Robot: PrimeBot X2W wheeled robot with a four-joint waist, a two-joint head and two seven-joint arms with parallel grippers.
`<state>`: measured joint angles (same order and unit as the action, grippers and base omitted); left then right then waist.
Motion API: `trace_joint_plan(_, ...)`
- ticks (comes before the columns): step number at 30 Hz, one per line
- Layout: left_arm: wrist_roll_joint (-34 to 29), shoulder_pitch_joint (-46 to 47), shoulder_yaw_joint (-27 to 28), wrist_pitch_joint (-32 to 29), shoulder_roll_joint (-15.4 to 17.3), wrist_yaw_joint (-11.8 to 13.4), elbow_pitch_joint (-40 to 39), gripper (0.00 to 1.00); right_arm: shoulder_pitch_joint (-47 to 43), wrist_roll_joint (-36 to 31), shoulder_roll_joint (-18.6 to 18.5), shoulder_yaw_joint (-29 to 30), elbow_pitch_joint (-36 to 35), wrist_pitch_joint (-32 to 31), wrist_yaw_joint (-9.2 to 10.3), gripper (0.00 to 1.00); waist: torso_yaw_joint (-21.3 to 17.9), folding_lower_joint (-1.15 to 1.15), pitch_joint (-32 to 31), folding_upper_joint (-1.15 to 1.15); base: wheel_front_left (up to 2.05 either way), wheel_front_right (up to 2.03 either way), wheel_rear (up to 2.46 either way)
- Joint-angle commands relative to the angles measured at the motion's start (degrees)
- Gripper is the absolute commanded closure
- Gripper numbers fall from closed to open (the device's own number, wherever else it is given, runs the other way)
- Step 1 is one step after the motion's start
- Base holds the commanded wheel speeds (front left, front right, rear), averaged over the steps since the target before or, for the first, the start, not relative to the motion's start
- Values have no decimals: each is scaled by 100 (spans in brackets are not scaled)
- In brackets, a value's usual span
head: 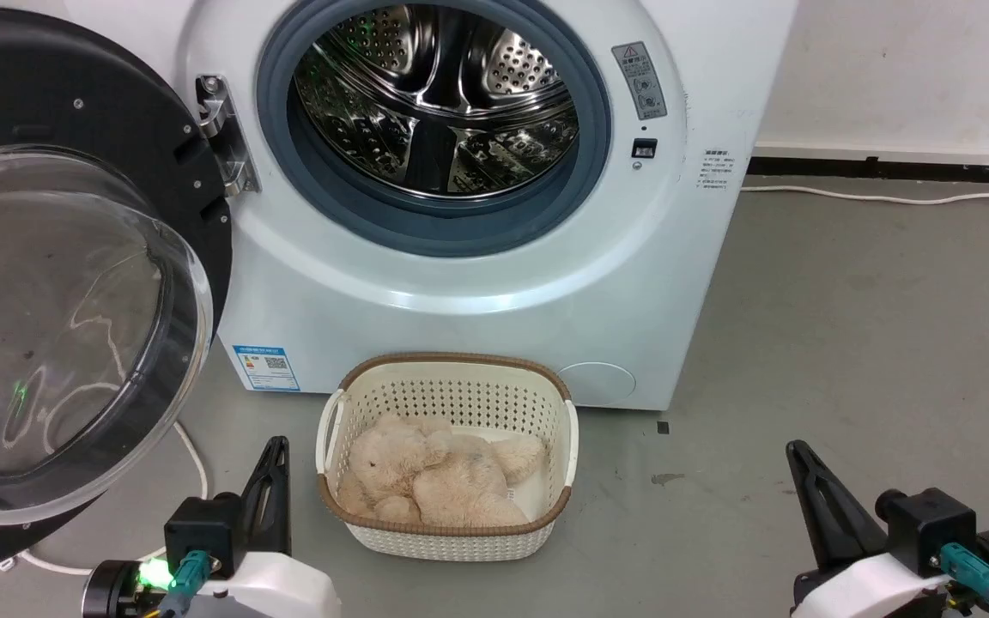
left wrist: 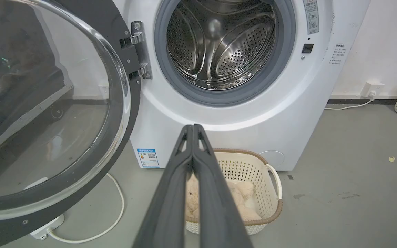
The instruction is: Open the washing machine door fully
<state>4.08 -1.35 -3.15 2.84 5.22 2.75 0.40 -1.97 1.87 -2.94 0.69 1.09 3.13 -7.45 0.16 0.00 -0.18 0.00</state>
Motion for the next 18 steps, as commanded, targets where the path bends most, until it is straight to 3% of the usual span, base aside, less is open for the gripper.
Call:
trace_joint_plan(1, -86, 68, 45, -39, -41, -53, -24, 100, 88, -58, 5, -13, -50, -32, -3, 100, -1, 0, 1, 0, 0, 0, 0)
trace_joint_plan(18, -294, 112, 219, -198, -166, -197, -34, 100, 159, -142, 6, -49, -88, -213, -3, 100, -11, 0, 12, 0, 0, 0, 0)
